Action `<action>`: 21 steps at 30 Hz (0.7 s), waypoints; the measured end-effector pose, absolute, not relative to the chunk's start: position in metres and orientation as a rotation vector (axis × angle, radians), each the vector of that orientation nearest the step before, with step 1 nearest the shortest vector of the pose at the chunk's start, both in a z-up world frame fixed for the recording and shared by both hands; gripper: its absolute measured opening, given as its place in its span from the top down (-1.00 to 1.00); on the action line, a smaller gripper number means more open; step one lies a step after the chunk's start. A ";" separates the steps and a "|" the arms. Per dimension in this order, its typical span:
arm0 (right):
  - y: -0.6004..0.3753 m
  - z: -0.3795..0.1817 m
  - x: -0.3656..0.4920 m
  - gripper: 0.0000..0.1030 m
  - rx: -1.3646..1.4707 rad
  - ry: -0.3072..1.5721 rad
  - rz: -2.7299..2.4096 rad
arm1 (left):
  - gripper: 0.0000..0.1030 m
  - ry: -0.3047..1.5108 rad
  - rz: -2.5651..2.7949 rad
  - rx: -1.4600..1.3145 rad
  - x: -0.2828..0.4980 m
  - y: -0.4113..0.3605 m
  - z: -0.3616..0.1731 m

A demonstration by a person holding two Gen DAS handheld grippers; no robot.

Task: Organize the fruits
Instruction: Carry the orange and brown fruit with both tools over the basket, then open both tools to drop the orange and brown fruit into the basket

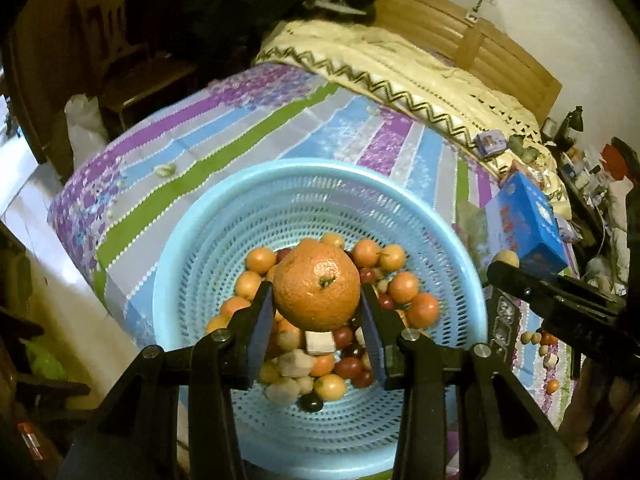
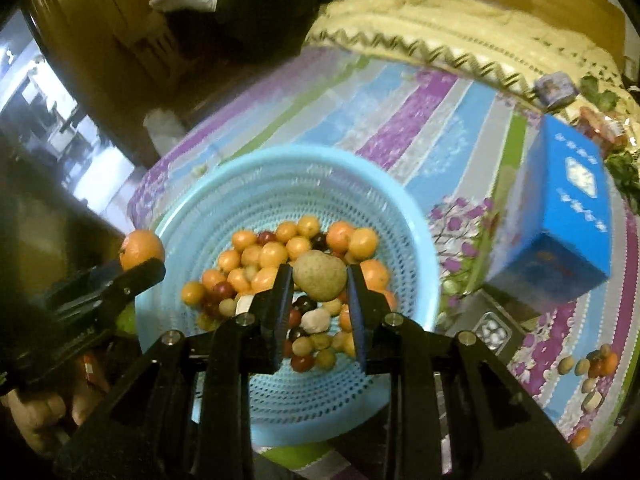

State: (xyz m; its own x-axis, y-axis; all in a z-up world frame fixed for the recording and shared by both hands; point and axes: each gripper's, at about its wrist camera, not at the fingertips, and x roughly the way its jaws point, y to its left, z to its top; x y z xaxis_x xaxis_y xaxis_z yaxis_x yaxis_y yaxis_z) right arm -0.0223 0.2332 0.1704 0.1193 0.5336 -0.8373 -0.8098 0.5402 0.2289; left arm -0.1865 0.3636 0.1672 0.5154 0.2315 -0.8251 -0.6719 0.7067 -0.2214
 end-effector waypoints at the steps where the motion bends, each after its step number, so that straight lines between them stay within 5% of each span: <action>1: 0.236 0.169 -0.025 0.47 -0.328 1.067 1.004 | 0.17 0.877 0.580 -0.577 -0.186 0.367 0.165; 21: 0.253 0.154 -0.023 0.47 -0.371 1.131 0.969 | 0.17 0.919 0.577 -0.630 -0.197 0.394 0.142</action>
